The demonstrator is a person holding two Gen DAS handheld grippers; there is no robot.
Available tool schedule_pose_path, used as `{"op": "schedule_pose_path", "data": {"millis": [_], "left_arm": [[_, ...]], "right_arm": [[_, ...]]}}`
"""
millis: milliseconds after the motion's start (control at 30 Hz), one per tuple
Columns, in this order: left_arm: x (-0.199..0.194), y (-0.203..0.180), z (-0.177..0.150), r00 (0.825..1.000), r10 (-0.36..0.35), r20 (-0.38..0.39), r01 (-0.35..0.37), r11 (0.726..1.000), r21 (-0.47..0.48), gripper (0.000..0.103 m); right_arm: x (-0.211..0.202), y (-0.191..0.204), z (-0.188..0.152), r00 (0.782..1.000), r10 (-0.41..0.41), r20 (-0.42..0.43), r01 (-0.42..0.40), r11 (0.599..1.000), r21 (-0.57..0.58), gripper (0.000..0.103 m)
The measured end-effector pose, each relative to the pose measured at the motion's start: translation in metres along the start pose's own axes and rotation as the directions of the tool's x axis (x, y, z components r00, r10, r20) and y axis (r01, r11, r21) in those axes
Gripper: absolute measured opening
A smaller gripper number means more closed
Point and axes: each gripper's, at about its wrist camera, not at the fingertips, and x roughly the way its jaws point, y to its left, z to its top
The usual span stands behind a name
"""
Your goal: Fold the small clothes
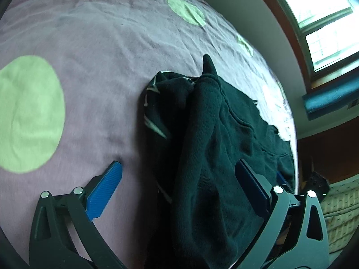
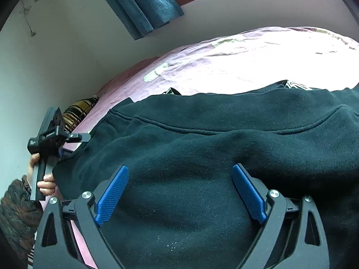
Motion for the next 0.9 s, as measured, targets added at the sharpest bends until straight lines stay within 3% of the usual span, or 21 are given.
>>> {"op": "schedule_pose_path", "data": {"millis": [100,233,267,467,500,567,600,633,733,900], "left_arm": [[0.011,-0.017,0.004,0.995,0.087,-0.053,-0.078,0.985,0.154,0.1],[0.02,-0.039,-0.009,0.976,0.211,-0.056,-0.178,0.918,0.356,0.101],[0.021,-0.04,-0.011,0.975,0.219,-0.045,-0.188,0.912,0.364,0.101],[0.016,-0.034,-0.014,0.986,0.169,-0.009,-0.158,0.939,0.307,0.096],[0.013,-0.033,-0.014,0.987,0.16,-0.009,-0.15,0.943,0.296,0.087],[0.008,-0.033,-0.016,0.995,0.091,-0.034,-0.079,0.961,0.264,0.056],[0.01,-0.032,-0.014,0.997,0.044,-0.059,-0.028,0.97,0.24,0.035],[0.011,-0.033,-0.014,0.998,0.02,-0.066,-0.005,0.976,0.218,0.031],[0.009,-0.041,-0.018,0.998,0.035,-0.046,-0.024,0.972,0.234,0.02],[-0.014,-0.06,-0.016,1.0,-0.012,0.006,0.011,0.981,0.193,0.016]], "right_arm": [[-0.001,-0.001,-0.001,1.0,0.003,0.008,-0.003,1.0,0.002,0.093],[0.001,0.002,-0.001,1.0,-0.007,0.013,0.007,1.0,-0.013,0.093],[0.001,0.002,-0.001,1.0,-0.007,0.013,0.007,1.0,-0.014,0.093],[0.002,0.003,-0.001,1.0,-0.013,0.013,0.013,1.0,-0.021,0.094],[0.002,0.003,-0.001,1.0,-0.013,0.013,0.014,1.0,-0.021,0.094],[0.002,0.003,-0.002,1.0,-0.016,0.012,0.016,1.0,-0.022,0.094],[0.002,0.004,-0.002,1.0,-0.018,0.012,0.018,1.0,-0.023,0.094],[0.002,0.004,-0.002,1.0,-0.02,0.013,0.02,0.999,-0.025,0.094],[0.002,0.004,-0.002,1.0,-0.02,0.013,0.02,1.0,-0.024,0.094],[0.001,0.005,-0.003,1.0,-0.018,0.015,0.018,1.0,-0.021,0.094]]}}
